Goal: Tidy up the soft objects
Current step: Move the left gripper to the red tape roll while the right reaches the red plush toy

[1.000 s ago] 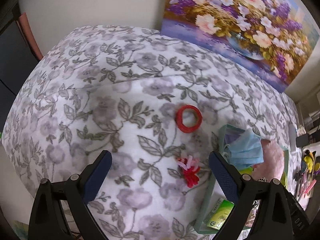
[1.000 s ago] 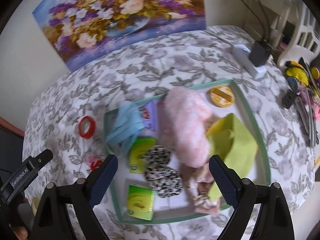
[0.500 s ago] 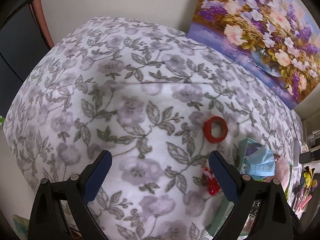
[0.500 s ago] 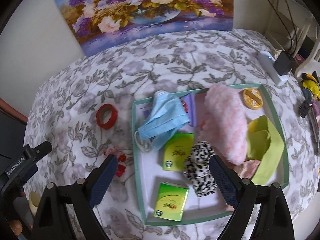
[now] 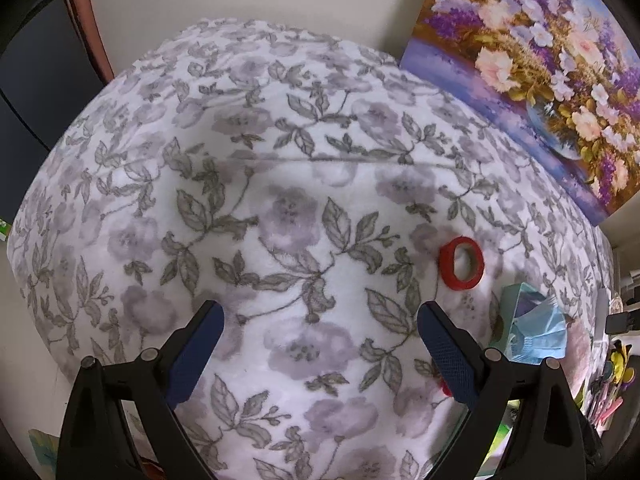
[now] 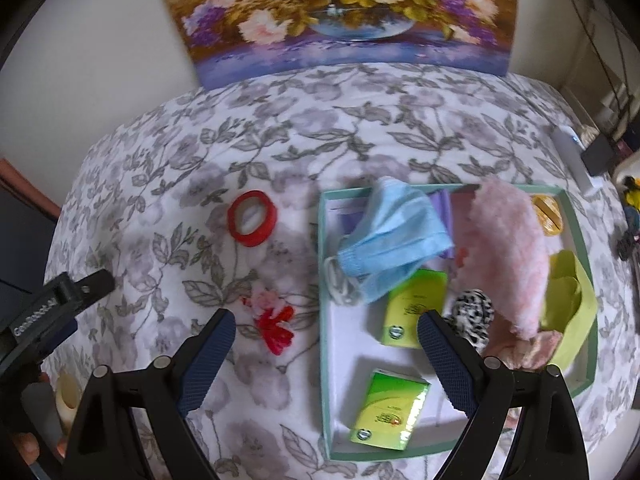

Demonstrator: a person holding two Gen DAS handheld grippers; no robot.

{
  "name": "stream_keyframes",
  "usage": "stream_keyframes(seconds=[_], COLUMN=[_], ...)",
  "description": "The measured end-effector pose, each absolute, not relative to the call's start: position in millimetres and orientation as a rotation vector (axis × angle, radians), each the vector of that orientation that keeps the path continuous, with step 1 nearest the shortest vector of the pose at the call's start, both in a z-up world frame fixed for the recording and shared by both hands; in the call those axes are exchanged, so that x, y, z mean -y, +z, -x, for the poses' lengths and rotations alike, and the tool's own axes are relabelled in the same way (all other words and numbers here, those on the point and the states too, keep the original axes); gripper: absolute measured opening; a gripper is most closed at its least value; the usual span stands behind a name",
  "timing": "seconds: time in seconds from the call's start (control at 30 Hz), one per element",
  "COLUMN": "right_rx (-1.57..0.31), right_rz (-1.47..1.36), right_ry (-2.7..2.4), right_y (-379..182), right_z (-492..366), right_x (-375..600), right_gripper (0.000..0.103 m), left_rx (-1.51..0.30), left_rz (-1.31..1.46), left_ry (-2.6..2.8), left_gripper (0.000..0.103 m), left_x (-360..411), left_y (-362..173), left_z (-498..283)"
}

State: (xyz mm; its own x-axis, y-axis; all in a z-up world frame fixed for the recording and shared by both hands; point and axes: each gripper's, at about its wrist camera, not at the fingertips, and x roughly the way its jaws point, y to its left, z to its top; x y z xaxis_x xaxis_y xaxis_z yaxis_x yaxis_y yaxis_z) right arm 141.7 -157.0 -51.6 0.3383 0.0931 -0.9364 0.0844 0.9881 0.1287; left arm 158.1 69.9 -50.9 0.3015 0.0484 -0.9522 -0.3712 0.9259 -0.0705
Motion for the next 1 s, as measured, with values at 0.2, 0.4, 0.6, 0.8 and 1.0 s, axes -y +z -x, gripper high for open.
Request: stream_keyframes(seconds=[0.2, 0.4, 0.6, 0.8, 1.0], right_rx=[-1.223, -1.223, -1.273, -1.311, -1.347], right_rz=[-0.145, -0.114, -0.093, -0.076, -0.058], right_ry=[0.057, 0.109, 0.13, 0.131, 0.119], right_y=[-57, -64, -83, -99, -113], right_z=[-146, -150, -154, -158, -162], right_x=[137, 119, 107, 103, 102], right_gripper=[0.088, 0.073, 0.058, 0.052, 0.052], left_rx=[-1.316, -1.359, -1.38, -1.389, -1.4], left_rz=[0.305, 0.302, 0.307, 0.309, 0.312], left_ry=[0.277, 0.279, 0.284, 0.297, 0.297], left_gripper=[0.097, 0.097, 0.097, 0.097, 0.097], left_x=[-71, -74, -80, -85, -83], left_y=[-77, -93, -102, -108, -114], left_z=[-163, -166, -170, -174, -180])
